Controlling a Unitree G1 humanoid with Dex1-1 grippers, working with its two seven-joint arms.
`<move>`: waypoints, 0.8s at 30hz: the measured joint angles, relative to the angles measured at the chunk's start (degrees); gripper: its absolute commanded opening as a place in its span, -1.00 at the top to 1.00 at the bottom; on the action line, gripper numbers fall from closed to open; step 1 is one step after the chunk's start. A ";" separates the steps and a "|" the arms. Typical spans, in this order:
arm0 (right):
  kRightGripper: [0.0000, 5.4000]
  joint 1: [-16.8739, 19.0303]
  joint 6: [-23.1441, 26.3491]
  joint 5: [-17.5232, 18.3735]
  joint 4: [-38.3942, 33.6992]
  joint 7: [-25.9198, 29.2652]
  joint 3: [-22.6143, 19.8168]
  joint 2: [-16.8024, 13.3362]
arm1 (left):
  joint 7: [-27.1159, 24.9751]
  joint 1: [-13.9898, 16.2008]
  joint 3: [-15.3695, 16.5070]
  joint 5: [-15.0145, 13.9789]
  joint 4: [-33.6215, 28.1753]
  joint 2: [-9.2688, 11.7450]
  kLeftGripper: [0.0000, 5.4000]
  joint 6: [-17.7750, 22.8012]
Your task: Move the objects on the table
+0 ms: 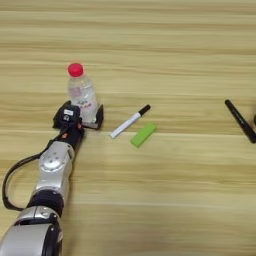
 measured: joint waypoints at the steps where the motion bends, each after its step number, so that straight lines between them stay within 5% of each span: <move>1: -1.00 -0.18 -0.64 0.00 0.24 0.23 0.04 -0.04 | 0.00 0.00 0.00 0.00 0.00 0.00 -1.00 0.00; 13: -1.00 -2.92 -2.25 -0.11 4.62 1.68 0.60 -0.95 | -0.11 0.00 0.01 0.00 0.00 0.01 -1.00 -0.01; 19: -0.75 -3.48 -3.51 -0.05 6.88 1.76 0.48 -1.72 | -0.09 0.00 0.01 0.00 -0.01 0.01 -1.00 -0.01; 24: -0.74 -3.62 -4.32 0.03 7.57 1.82 0.49 -1.74 | -0.08 0.00 0.01 0.00 -0.01 0.01 -1.00 -0.01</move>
